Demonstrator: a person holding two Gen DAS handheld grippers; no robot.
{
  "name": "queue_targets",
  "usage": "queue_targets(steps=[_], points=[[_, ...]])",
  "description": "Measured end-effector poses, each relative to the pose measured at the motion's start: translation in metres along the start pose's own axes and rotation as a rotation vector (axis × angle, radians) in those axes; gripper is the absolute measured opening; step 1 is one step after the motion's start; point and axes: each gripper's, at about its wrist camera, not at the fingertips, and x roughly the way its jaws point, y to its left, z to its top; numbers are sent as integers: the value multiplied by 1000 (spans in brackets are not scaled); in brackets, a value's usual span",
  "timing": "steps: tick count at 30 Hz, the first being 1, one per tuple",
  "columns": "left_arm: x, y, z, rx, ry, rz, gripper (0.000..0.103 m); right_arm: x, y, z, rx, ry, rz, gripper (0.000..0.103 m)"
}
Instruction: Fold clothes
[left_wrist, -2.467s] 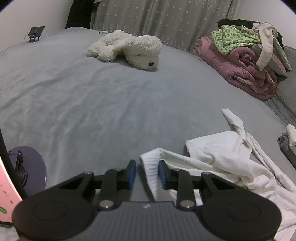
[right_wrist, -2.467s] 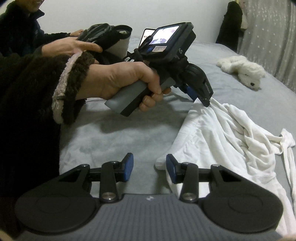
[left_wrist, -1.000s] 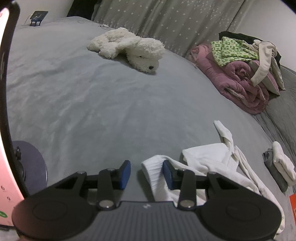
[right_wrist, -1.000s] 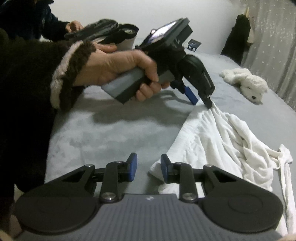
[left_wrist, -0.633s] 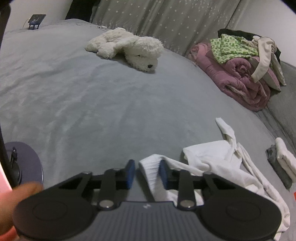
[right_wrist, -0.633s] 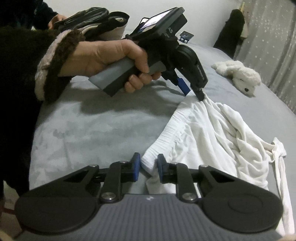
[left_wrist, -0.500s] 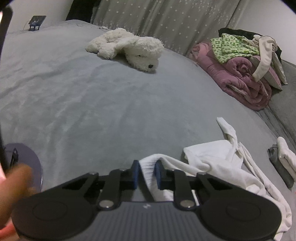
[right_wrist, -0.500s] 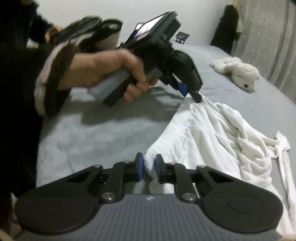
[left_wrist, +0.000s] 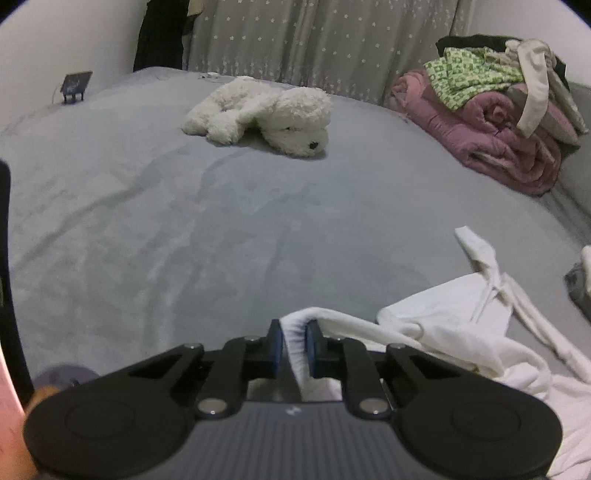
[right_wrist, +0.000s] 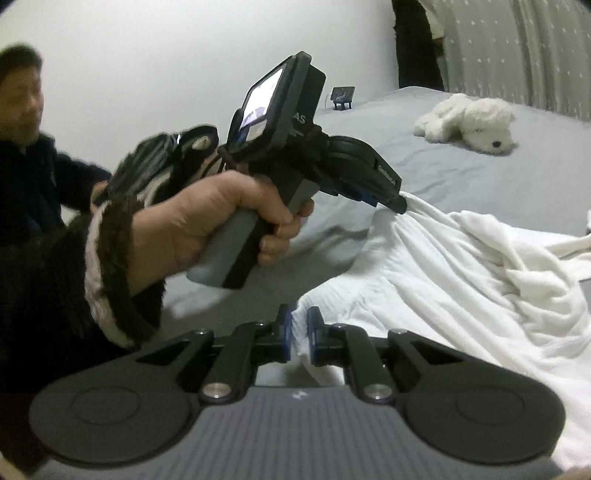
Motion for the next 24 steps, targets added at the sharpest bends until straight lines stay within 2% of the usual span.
queue_targets(steps=[6, 17, 24], points=[[-7, 5, 5, 61, -12, 66, 13, 17, 9, 11, 59, -18, 43, 13], [-20, 10, 12, 174, -44, 186, 13, 45, 25, 20, 75, -10, 77, 13], [-24, 16, 11, 209, -52, 218, 13, 54, 34, 25, 68, -7, 88, 13]])
